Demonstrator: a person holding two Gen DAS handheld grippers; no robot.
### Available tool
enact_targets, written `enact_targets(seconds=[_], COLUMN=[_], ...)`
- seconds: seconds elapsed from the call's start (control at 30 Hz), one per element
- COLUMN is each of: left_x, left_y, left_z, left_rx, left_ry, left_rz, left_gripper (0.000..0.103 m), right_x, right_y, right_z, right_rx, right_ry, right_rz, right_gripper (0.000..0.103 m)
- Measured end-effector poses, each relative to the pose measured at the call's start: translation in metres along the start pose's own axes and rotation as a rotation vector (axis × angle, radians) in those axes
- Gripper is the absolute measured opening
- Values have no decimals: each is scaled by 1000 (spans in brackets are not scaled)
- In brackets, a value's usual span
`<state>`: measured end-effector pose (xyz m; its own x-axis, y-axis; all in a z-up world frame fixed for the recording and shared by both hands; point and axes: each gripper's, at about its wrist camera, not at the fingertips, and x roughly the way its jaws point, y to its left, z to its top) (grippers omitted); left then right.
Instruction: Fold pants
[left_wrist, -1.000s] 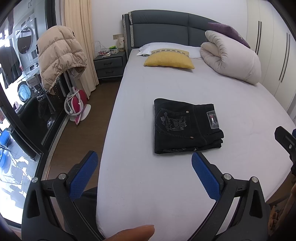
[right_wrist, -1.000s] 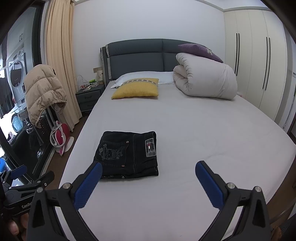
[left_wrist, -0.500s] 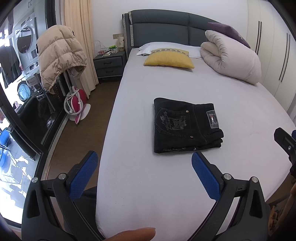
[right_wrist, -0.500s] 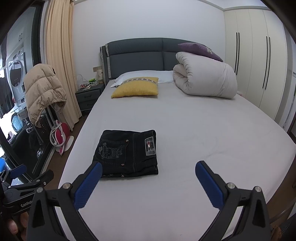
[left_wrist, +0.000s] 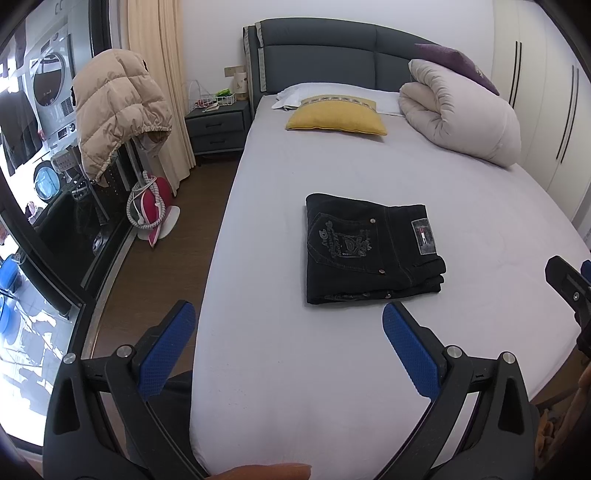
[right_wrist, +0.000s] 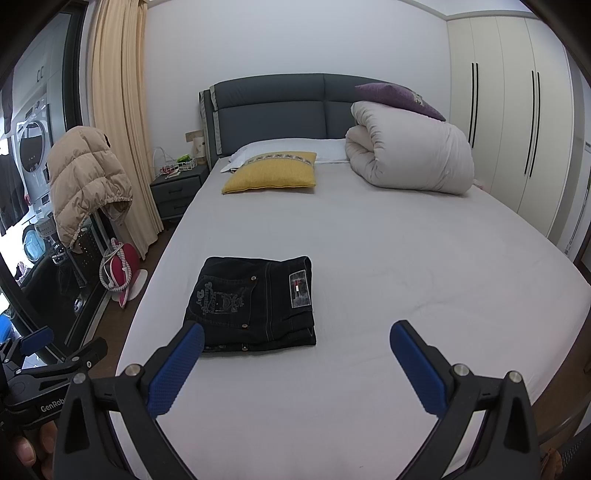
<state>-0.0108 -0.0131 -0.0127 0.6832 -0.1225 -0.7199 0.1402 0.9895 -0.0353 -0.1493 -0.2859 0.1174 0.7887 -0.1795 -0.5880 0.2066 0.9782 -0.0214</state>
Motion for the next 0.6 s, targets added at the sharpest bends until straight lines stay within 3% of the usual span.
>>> enact_targets(seconds=[0.6], left_x=[3], left_y=[-1], left_z=[0], left_rx=[6], left_ry=[5], left_rz=[-10], left_gripper=[103], right_x=[-1], right_y=[-1], right_z=[0], right_rx=[0], right_ry=[3], right_rz=[1], right_gripper=[103])
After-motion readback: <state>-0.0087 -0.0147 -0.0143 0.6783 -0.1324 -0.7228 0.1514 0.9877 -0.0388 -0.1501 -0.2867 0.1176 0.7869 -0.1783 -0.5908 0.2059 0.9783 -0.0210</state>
